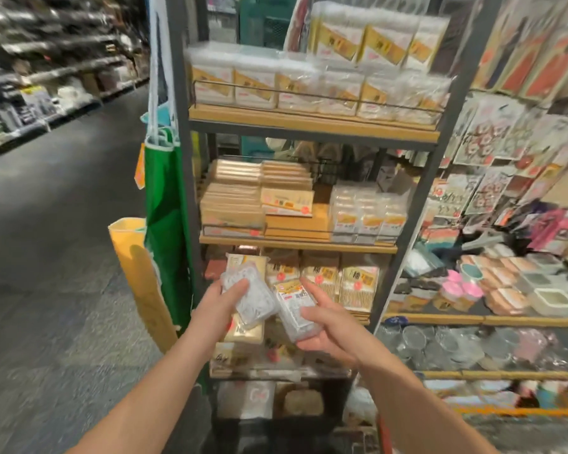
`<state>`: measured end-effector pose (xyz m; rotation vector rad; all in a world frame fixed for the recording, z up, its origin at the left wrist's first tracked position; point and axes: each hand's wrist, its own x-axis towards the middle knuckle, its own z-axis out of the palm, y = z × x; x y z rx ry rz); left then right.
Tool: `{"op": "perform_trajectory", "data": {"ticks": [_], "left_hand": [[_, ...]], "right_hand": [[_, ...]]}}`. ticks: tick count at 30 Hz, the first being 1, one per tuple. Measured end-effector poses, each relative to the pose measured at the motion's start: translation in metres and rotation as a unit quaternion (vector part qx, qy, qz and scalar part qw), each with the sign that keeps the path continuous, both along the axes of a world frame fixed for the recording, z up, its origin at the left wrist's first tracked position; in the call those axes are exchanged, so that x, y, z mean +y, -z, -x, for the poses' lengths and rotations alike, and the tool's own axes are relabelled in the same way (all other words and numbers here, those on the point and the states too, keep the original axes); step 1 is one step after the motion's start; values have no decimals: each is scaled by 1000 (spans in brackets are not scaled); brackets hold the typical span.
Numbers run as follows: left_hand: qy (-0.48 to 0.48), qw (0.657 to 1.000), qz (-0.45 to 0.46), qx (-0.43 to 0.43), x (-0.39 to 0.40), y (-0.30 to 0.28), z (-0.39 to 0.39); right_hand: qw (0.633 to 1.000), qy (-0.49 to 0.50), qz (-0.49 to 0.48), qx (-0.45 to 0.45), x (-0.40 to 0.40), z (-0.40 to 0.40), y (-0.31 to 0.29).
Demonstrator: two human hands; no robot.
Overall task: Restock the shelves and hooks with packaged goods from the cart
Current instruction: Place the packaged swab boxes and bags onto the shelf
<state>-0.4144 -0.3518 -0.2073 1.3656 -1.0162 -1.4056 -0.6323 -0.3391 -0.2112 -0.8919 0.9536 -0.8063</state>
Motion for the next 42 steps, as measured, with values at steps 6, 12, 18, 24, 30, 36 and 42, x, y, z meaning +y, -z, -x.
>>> {"op": "perform_trajectory", "data": {"ticks": [6, 12, 18, 24, 30, 36, 42], "left_hand": [[-13, 1000, -3, 24, -71, -4, 39], [19, 997, 4, 75, -97, -27, 69], [17, 998, -5, 56, -114, -16, 62], [14, 998, 1, 67, -132, -4, 63], [9, 998, 1, 63, -148, -6, 62], [5, 998, -4, 59, -162, -12, 59], [41, 999, 9, 28, -170, -9, 75]], "right_hand": [[999, 35, -4, 21, -66, 41, -28], [996, -23, -2, 86, -118, 62, -39], [988, 78, 54, 122, -150, 80, -47], [952, 89, 157, 246, -187, 94, -81], [912, 42, 217, 345, -242, 92, -120], [863, 81, 178, 466, -294, 106, -120], [865, 77, 204, 451, -333, 110, -110]]}}
